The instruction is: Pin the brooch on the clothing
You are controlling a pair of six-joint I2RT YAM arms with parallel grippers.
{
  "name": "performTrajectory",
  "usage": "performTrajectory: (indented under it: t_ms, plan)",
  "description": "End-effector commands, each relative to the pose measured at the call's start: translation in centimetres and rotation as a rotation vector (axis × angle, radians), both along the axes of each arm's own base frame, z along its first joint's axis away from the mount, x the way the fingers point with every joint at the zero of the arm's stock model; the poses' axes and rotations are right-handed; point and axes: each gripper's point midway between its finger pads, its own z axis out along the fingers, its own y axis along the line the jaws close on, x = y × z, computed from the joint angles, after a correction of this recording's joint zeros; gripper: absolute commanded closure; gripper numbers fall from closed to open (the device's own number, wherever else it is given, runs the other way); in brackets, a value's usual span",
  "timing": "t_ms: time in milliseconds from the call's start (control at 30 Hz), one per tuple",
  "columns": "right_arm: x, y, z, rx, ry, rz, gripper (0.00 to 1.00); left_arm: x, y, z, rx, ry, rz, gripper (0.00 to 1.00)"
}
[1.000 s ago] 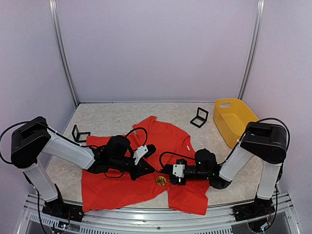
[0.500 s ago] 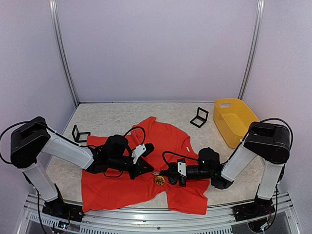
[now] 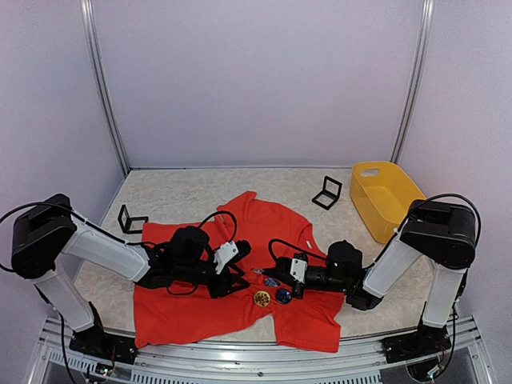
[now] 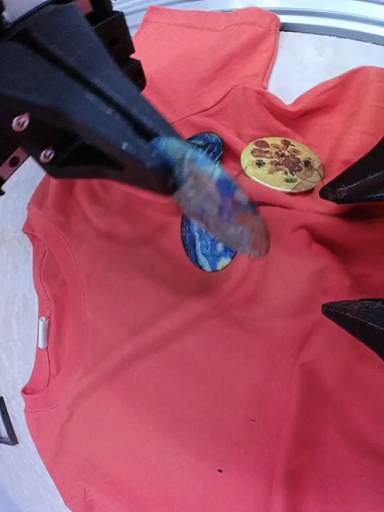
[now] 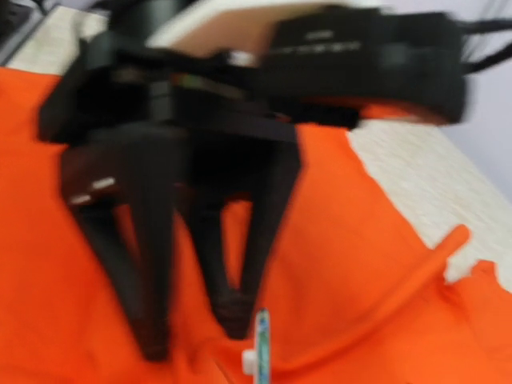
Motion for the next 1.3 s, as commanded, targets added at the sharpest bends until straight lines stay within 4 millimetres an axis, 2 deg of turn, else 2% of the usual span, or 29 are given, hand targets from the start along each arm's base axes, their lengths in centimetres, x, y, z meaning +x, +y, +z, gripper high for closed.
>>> performTrajectory:
  t_ms: [0,100,233,333,500,800,867,933,967,1067,1267]
  plan:
    - [2.0,-0.8,0.6,0.012,-0.035,-0.101,1.00,0.3,-0.4,1.4,0.163,-0.234,-0.032,0.61]
    - [2.3,-1.0,0.3,-0.001,-0.014,-0.105,1.00,0.5,-0.7,1.5,0.264,-0.296,-0.071,0.63]
    - [2.1,-1.1,-0.4,-0.016,0.008,-0.098,1.00,-0.1,-1.4,0.3,0.372,-0.327,-0.165,0.67]
    - [2.2,-1.3,-0.9,-0.024,0.040,-0.098,1.00,-1.0,-1.9,-0.7,0.416,-0.311,-0.248,0.74]
    - [2.3,-1.3,-1.2,-0.035,0.063,-0.093,1.00,-1.5,-1.9,-2.4,0.466,-0.268,-0.323,0.78]
    - [1.7,-1.5,-2.0,-0.059,0.087,-0.065,1.00,-0.8,-1.0,-4.0,0.501,-0.196,-0.297,0.77]
    - [1.6,-1.5,-2.1,-0.069,0.084,-0.058,1.00,-0.9,-1.0,-4.2,0.503,-0.190,-0.293,0.84]
    - [1.4,-1.5,-2.4,-0.084,0.086,-0.049,1.00,-0.9,-1.1,-4.1,0.494,-0.185,-0.282,0.98]
    - [1.4,-1.5,-2.6,-0.089,0.085,-0.047,1.00,-1.0,-1.2,-4.0,0.485,-0.178,-0.278,1.00]
    - [1.3,-1.6,-2.5,-0.079,0.068,-0.050,1.00,-1.0,-1.8,-2.9,0.411,-0.155,-0.247,1.00]
    - [1.2,-0.7,-1.8,-0.061,0.008,-0.040,1.00,-1.5,-2.3,0.9,0.200,-0.134,-0.206,1.00]
